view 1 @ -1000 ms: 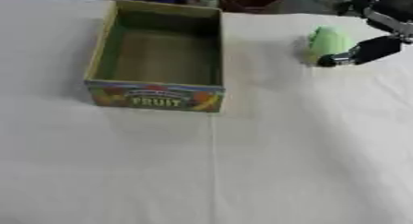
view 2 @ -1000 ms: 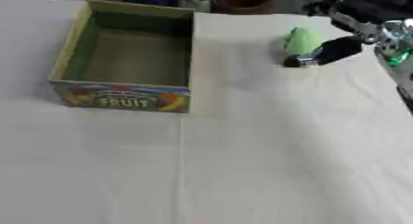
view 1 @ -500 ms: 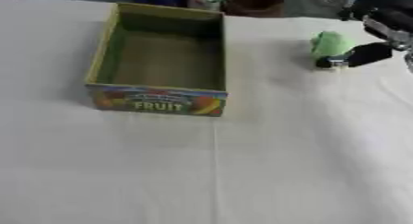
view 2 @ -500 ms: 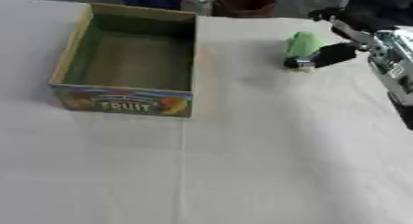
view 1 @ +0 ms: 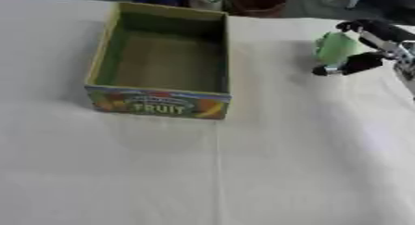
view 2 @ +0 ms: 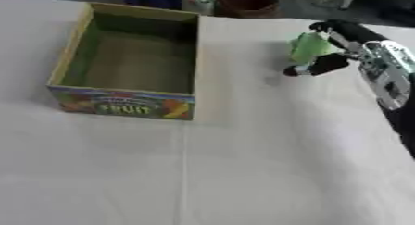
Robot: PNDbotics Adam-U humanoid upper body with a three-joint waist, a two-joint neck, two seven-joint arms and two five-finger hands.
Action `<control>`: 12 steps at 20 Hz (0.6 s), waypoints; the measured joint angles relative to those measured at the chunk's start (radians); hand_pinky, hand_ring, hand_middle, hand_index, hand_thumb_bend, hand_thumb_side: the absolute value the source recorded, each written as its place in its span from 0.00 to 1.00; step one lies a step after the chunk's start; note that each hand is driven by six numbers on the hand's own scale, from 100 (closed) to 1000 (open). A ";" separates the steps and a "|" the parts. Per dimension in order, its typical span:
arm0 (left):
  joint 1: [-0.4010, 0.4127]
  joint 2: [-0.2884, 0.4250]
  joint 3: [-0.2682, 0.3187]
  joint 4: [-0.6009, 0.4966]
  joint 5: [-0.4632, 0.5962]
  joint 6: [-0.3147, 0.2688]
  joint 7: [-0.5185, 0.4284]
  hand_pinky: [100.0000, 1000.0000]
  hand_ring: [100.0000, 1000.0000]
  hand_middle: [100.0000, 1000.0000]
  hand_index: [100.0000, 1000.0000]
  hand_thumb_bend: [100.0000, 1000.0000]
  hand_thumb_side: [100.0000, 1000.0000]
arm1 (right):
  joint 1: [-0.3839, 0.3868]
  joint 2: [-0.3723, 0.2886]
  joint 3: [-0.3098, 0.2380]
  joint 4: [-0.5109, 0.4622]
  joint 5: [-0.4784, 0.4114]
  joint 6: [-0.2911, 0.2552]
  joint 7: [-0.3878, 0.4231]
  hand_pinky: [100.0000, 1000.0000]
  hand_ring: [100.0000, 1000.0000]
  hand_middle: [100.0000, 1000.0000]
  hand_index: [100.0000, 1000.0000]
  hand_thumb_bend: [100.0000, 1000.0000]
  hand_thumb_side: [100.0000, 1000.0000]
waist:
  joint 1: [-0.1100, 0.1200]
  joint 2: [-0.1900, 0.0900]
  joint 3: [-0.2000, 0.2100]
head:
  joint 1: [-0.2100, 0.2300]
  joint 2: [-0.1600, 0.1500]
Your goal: Pick up objects on the table and place them in the box.
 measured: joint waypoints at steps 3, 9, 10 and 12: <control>0.000 -0.003 0.000 0.000 -0.001 -0.002 -0.002 0.42 0.44 0.47 0.64 0.00 0.72 | -0.006 0.005 -0.006 0.015 0.009 0.011 0.003 0.87 1.00 0.87 0.98 0.65 0.54 | -0.002 0.005 0.003 | -0.002 -0.004; -0.001 -0.003 0.000 0.000 -0.005 -0.002 -0.005 0.42 0.44 0.47 0.64 0.00 0.73 | -0.007 0.008 -0.008 0.022 0.015 0.023 0.003 0.86 1.00 0.86 0.96 0.57 0.55 | -0.004 0.010 0.003 | -0.002 -0.005; -0.001 -0.003 0.000 0.000 -0.006 -0.002 -0.006 0.42 0.44 0.47 0.64 0.00 0.73 | -0.007 0.008 -0.009 0.022 0.017 0.024 0.002 0.85 1.00 0.86 0.95 0.50 0.55 | -0.004 0.010 0.003 | -0.002 -0.005; -0.001 -0.004 0.000 0.000 -0.008 -0.001 -0.007 0.42 0.44 0.47 0.64 0.00 0.73 | -0.007 0.008 -0.009 0.022 0.024 0.026 0.000 0.84 1.00 0.85 0.94 0.45 0.53 | -0.005 0.010 0.003 | -0.002 -0.008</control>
